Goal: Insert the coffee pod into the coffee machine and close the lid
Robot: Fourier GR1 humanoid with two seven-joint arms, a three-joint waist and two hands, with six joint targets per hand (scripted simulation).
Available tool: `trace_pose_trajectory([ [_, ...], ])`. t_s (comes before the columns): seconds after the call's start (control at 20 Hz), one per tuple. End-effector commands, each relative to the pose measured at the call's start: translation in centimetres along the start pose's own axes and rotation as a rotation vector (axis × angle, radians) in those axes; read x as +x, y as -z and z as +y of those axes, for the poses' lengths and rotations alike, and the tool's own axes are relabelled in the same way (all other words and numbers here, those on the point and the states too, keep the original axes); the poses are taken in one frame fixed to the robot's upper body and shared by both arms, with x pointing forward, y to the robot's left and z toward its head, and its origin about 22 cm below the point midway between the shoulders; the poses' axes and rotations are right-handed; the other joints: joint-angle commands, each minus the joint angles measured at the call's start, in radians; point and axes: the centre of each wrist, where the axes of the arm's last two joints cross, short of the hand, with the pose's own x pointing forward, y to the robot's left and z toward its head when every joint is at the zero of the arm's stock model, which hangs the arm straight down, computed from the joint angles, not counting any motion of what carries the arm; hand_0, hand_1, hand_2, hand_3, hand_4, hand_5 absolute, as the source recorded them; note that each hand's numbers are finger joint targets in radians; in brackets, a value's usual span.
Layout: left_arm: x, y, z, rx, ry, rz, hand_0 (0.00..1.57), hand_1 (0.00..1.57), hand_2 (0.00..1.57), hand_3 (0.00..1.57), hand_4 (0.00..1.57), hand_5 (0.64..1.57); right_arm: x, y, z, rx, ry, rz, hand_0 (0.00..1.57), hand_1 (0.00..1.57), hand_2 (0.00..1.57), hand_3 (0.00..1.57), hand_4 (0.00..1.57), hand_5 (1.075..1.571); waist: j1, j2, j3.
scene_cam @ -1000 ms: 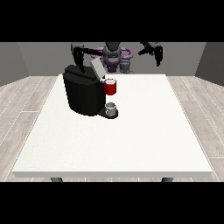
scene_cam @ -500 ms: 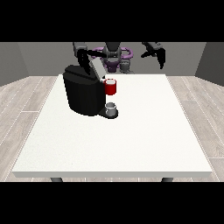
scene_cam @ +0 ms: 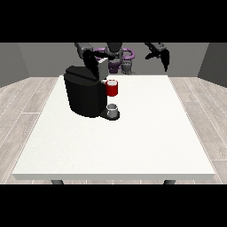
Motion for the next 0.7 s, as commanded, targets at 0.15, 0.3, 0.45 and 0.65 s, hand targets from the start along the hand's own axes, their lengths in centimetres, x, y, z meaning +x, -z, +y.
trace_pose_trajectory([
  [0.15,0.4,0.2,-0.7,-0.041,0.004,-0.011,0.00,0.00,0.00,0.00,0.36,1.571,4.5,1.5,0.9,0.052,-0.100,-0.088,0.00,0.00,0.00,0.00,0.00,1.571,0.057,0.005,-0.0046],
  [0.3,2.0,1.4,-1.6,-0.049,0.029,-0.024,0.00,0.00,0.00,0.00,0.36,1.571,4.5,1.5,2.2,0.056,-0.097,-0.129,0.00,0.00,0.00,0.00,0.00,1.571,0.078,0.034,-0.0041],
  [0.45,1.5,0.9,-1.1,-0.090,0.024,-0.061,0.00,0.00,0.00,0.00,0.34,1.571,4.8,1.3,2.7,0.050,-0.139,-0.142,0.00,0.00,0.00,0.00,0.00,1.571,0.119,0.057,-0.0046],
  [0.65,1.9,2.2,-2.1,-0.088,0.006,-0.072,0.00,0.00,0.00,0.00,0.40,1.571,7.9,1.4,3.6,0.050,-0.198,-0.177,0.00,0.00,0.00,0.00,0.08,1.571,0.121,0.071,-0.0049],
])
